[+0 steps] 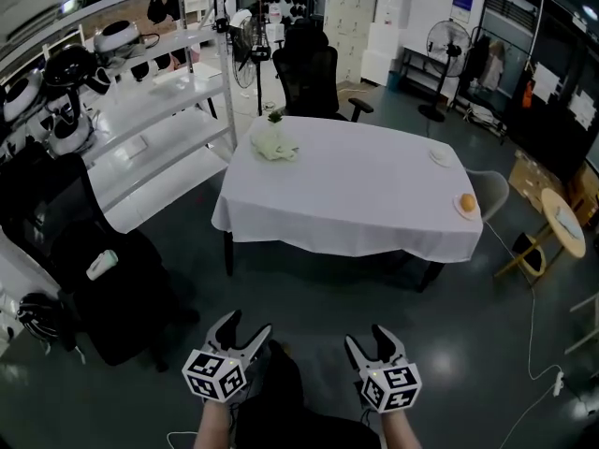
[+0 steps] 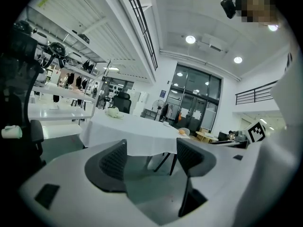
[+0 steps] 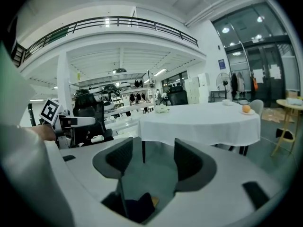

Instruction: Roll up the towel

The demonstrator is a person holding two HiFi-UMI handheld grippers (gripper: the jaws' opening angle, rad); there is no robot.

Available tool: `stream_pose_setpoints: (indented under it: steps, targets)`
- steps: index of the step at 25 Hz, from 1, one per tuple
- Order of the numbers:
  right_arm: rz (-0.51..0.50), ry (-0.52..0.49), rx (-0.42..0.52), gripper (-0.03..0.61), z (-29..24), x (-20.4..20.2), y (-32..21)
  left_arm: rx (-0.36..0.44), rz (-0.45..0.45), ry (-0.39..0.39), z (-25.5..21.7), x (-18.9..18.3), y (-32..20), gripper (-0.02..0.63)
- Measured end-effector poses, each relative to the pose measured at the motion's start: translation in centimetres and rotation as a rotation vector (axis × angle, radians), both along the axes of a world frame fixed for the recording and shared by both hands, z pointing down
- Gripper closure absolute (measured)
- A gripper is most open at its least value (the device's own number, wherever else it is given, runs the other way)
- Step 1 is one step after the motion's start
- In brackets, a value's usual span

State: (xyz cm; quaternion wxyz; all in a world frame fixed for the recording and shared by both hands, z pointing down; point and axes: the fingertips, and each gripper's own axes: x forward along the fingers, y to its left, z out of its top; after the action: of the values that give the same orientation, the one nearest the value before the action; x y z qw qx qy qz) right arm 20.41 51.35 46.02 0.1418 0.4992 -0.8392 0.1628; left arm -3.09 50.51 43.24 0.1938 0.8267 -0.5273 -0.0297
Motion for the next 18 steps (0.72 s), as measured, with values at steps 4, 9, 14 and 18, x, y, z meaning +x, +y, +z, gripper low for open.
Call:
stream_pose_setpoints:
  steps: [4, 9, 14, 18]
  targets:
    - [-0.018, 0.0, -0.009, 0.299, 0.2, -0.3, -1.2, -0.011, -0.01, 0.002, 0.4, 0.1, -0.7, 0.268]
    - [-0.031, -0.008, -0.014, 0.299, 0.5, -0.6, -3.3, -0.017, -0.02, -0.001, 0.5, -0.1, -2.6, 0.268]
    - [-0.052, 0.0, -0.027, 0.302, 0.2, -1.3, -6.8, -0.013, -0.026, 0.006, -0.1, -0.2, -6.3, 0.268]
    - [-0.048, 0.002, -0.021, 0.301, -0.5, -1.9, -10.7, -0.004, -0.026, 0.008, -0.7, -0.9, -10.4, 0.268]
